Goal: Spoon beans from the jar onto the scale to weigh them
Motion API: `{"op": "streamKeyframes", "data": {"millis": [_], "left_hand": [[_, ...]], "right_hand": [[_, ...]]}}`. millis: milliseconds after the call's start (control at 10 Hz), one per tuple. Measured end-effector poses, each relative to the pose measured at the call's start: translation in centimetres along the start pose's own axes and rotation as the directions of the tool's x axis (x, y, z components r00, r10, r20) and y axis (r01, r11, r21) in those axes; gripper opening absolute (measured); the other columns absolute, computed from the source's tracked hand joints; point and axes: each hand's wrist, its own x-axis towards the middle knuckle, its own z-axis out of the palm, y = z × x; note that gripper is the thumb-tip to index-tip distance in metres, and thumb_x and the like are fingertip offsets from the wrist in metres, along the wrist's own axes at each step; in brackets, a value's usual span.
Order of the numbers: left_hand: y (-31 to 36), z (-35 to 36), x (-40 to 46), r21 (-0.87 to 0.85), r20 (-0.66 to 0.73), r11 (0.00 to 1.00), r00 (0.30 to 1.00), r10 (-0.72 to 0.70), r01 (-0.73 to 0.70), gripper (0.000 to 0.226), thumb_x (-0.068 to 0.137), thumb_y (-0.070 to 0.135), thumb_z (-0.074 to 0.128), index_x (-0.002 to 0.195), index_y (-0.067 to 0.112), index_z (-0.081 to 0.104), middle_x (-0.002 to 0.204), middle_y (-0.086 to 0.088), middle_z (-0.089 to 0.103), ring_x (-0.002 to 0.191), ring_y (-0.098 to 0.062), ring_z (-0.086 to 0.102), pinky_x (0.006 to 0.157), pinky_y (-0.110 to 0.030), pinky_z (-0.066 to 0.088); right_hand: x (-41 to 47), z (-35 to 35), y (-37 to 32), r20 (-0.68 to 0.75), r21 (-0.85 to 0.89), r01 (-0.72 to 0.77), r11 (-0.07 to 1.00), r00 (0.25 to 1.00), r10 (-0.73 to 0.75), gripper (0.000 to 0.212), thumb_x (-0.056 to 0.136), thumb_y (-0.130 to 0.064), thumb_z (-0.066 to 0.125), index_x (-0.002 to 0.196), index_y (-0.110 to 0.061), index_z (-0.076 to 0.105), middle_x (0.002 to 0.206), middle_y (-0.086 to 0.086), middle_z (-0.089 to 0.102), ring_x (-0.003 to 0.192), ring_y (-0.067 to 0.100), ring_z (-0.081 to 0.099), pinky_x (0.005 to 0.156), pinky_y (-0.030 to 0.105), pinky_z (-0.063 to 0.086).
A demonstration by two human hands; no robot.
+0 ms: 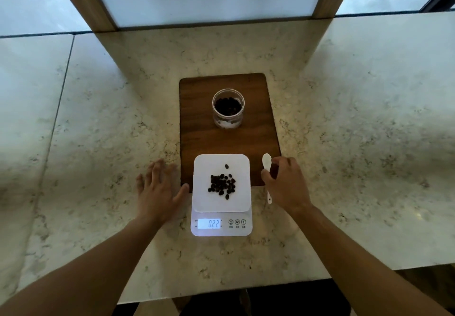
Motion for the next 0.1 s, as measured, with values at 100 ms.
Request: {"op": "streamKeyframes", "data": {"millis": [100], "left_hand": [[1.25, -1.87, 0.36, -0.011, 0.022, 0.999, 0.998, -0.051, 0.052, 0.091, 0.079, 0.075, 0.016, 0.156, 0.025, 0.012, 0.166, -0.012, 0.009, 0.152, -0.034, 0.006, 0.121, -0.059, -0.004]], "right_hand": [[1.32, -1.38, -1.42, 0.04, 0.014, 0.044, 0.999, 0.998, -0.045, 0.053, 0.09, -0.043, 0.058, 0.133, -0.012, 0.051, 0.13, 0.015, 0.053, 0.118, 0.032, 0.05, 0.093, 0.042, 0.045]]}}
